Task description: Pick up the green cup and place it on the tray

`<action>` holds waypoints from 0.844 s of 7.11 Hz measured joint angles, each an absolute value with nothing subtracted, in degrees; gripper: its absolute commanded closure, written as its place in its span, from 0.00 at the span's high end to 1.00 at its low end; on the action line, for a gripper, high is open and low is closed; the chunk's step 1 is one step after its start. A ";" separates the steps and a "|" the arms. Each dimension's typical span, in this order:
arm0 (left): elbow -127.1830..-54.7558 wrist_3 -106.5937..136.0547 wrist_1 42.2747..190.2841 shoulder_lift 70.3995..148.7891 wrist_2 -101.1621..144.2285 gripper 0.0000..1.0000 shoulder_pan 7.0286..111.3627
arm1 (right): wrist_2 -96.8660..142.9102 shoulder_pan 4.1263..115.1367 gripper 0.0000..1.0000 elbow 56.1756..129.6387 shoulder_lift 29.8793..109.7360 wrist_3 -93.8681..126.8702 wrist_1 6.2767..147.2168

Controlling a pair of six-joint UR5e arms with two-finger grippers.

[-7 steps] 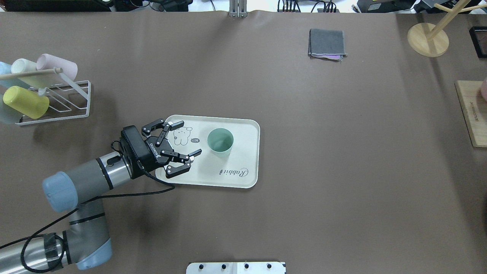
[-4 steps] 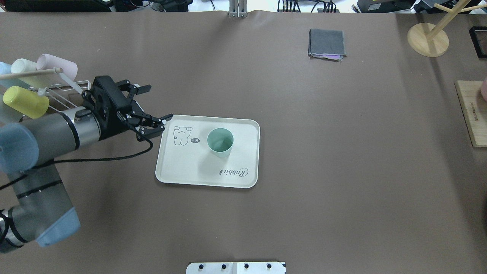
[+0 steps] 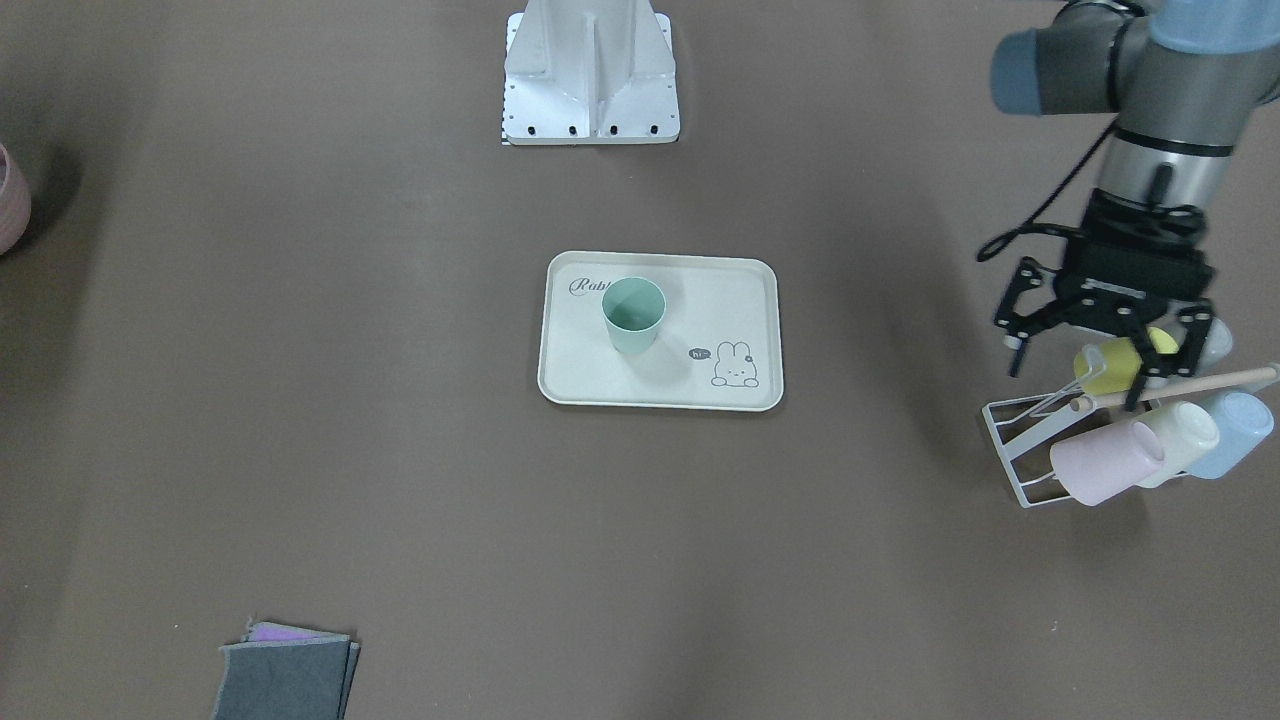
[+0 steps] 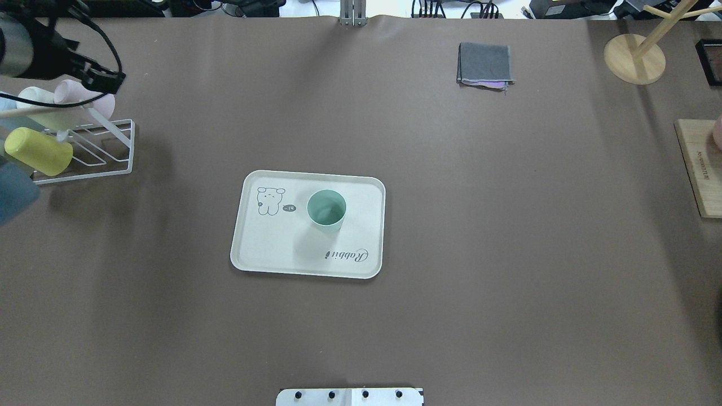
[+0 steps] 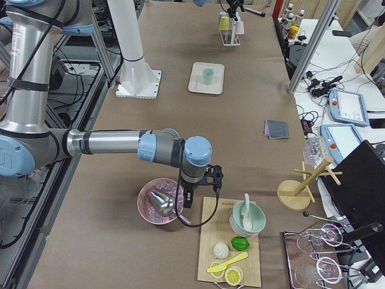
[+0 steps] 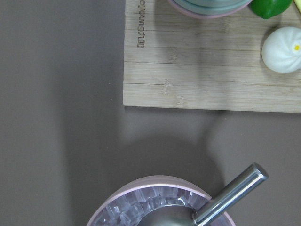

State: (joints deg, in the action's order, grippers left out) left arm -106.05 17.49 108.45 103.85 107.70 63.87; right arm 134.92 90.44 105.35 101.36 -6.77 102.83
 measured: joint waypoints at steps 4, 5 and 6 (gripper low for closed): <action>-88.85 14.17 102.28 95.73 131.34 0.98 84.20 | 134.91 90.44 1.00 105.14 101.21 -6.75 102.85; -87.94 11.21 102.23 93.30 132.27 0.98 86.19 | 134.89 90.44 1.00 105.12 101.22 -6.71 102.89; -87.66 8.35 102.15 91.01 132.71 0.98 87.56 | 134.86 90.44 1.00 105.12 101.24 -6.69 103.10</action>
